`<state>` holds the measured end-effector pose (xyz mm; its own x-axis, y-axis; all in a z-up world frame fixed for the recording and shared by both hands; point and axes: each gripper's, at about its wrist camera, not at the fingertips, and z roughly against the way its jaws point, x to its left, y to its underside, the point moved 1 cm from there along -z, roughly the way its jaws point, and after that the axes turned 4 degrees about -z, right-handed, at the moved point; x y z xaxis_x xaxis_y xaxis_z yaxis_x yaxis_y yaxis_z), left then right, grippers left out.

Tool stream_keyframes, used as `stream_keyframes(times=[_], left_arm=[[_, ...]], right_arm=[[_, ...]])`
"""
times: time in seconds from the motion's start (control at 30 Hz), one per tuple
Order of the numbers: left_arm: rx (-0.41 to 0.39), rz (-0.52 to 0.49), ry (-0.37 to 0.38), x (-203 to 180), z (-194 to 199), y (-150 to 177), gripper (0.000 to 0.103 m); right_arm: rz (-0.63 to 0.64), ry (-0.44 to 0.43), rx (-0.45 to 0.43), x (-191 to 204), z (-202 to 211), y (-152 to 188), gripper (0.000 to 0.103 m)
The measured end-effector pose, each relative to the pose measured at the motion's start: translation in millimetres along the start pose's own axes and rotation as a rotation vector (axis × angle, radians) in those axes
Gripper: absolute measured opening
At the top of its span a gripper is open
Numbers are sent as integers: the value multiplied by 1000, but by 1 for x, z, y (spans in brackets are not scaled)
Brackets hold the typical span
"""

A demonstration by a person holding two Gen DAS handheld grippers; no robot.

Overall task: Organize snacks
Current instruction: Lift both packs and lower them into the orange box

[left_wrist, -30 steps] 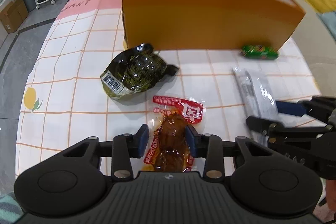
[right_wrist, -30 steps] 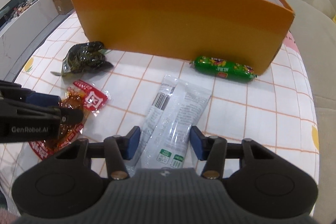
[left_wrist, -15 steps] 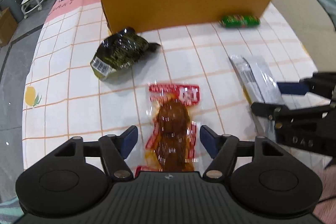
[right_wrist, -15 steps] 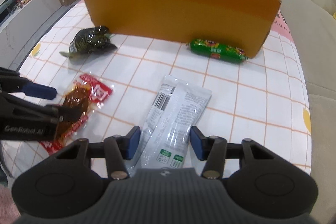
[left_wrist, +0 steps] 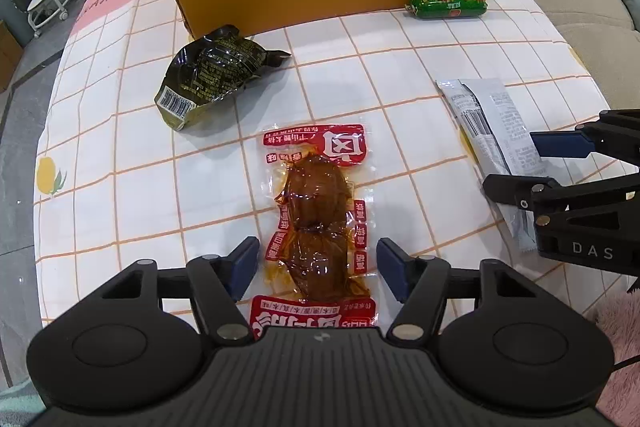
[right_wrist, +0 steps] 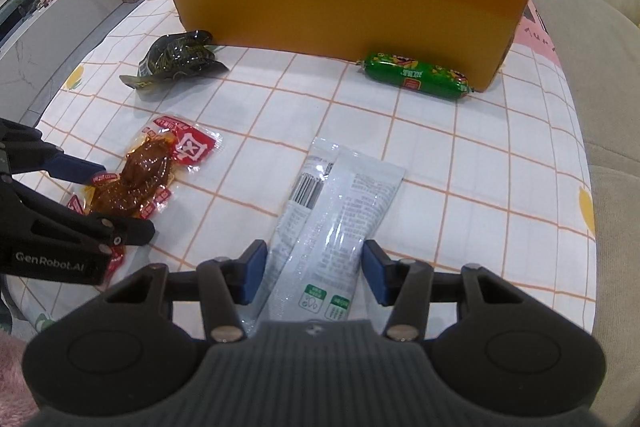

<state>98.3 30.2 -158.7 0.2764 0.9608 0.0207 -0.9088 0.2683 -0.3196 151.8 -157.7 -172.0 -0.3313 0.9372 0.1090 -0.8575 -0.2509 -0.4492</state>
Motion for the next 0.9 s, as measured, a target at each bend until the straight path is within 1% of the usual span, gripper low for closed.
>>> stream_keyframes(times=[0.03,0.13,0.2,0.3,0.4,0.5,0.63,0.9], left_arm=[[-3,1,-1,0,0,0,67],[-10,14,-2,1,1,-1,63],[-21,30,16,3,3,-1,56],[-44,93,50,8,7,-2,53],[-78,99,50,8,15,-5,50],[-103,120,76,9,23,-7,44],[-136,122,84,7,33,-9,42],[-254,133,101,6,65,-16,41]], right_arm=[[-1,-1,0,0,0,0,51],[-4,-2,-1,-1,0,0,51],[-5,-2,-2,-1,0,0,51],[-13,-4,-3,-1,1,0,51],[-32,-9,-5,-4,4,-2,50],[-54,-19,-14,-6,9,-4,50],[-78,-24,-40,-9,19,-8,49],[-111,-16,-101,-14,46,-12,49]])
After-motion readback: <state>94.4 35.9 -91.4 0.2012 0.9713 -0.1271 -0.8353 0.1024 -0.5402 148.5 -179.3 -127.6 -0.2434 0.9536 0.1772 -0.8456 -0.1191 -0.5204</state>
